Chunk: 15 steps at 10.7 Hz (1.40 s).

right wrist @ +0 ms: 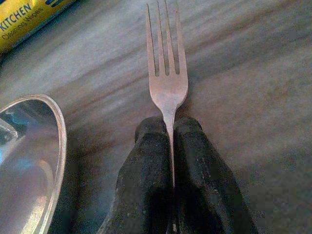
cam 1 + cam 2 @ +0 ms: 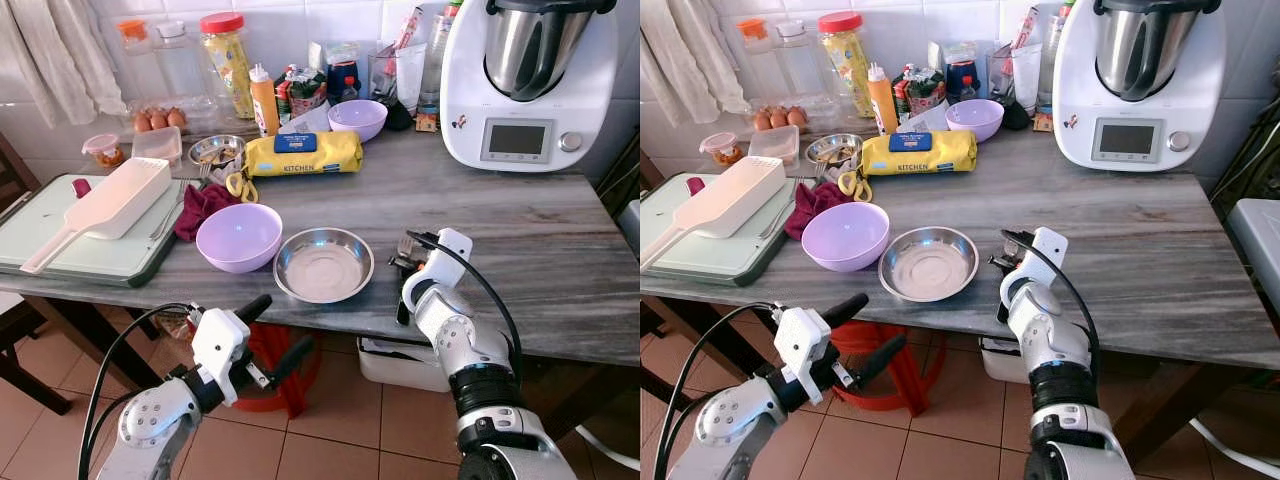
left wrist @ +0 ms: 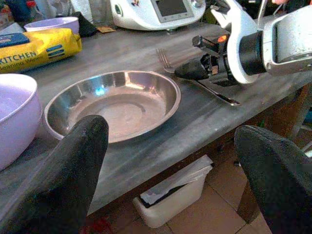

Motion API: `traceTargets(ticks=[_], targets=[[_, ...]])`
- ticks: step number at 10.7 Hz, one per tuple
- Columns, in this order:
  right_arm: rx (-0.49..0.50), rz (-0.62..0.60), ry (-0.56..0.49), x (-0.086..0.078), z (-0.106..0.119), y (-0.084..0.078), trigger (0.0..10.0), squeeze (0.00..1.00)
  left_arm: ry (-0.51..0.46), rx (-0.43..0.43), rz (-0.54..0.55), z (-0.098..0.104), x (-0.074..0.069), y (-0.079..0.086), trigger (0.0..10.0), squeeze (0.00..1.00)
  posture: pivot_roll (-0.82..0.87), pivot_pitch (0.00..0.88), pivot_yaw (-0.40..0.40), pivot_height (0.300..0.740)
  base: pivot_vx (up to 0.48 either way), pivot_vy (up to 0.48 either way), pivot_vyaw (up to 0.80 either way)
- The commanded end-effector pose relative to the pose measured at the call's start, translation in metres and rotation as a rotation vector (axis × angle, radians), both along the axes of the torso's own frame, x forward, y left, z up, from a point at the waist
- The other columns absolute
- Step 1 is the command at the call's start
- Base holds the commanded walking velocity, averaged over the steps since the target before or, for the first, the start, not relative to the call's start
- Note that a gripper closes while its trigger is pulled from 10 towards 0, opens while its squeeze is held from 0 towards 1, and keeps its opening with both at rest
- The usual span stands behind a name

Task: Setting the table

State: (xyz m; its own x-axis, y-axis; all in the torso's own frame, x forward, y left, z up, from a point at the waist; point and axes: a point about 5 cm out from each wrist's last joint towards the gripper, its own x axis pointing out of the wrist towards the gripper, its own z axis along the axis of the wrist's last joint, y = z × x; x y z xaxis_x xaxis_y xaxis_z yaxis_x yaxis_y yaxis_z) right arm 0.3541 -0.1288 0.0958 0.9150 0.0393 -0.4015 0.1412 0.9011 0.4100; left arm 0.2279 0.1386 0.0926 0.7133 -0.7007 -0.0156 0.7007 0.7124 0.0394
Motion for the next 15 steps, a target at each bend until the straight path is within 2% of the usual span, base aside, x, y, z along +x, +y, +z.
traceTargets(ticks=[1,11,12,13,14,15], targets=[[0.015,0.013,-0.008,0.0030,0.0036,0.0044,10.0,0.00,-0.002,0.013,0.009,-0.0006,0.0014,0.0020,10.0,0.00,-0.02,0.000,0.072,0.740,0.000,0.000,0.00],[0.015,0.013,-0.008,0.0030,0.0036,0.0044,10.0,0.00,-0.002,0.013,0.009,-0.0006,0.0014,0.0020,10.0,0.00,-0.02,0.000,0.072,0.740,0.000,0.000,0.00],[-0.021,0.028,-0.021,0.0061,0.0043,0.0058,10.0,0.63,-0.002,0.012,0.010,-0.0014,0.0024,0.0018,10.0,0.00,-0.02,0.000,0.074,0.740,0.000,0.000,0.00],[-0.089,0.048,-0.045,0.0075,0.0060,0.0083,10.0,0.00,-0.005,0.010,0.014,-0.0024,0.0041,0.0013,10.0,0.00,-0.02,0.000,0.074,0.740,0.000,0.000,0.00],[-0.104,0.059,-0.050,0.0072,0.0056,0.0088,10.0,0.00,-0.006,0.008,0.014,-0.0020,0.0047,0.0008,10.0,0.00,-0.02,0.000,0.074,0.740,0.000,0.000,0.00],[-0.092,0.054,-0.048,0.0072,0.0055,0.0079,10.0,0.66,-0.008,0.007,0.013,-0.0012,0.0055,0.0001,10.0,0.00,-0.02,0.000,0.076,0.740,0.000,0.000,0.00]])
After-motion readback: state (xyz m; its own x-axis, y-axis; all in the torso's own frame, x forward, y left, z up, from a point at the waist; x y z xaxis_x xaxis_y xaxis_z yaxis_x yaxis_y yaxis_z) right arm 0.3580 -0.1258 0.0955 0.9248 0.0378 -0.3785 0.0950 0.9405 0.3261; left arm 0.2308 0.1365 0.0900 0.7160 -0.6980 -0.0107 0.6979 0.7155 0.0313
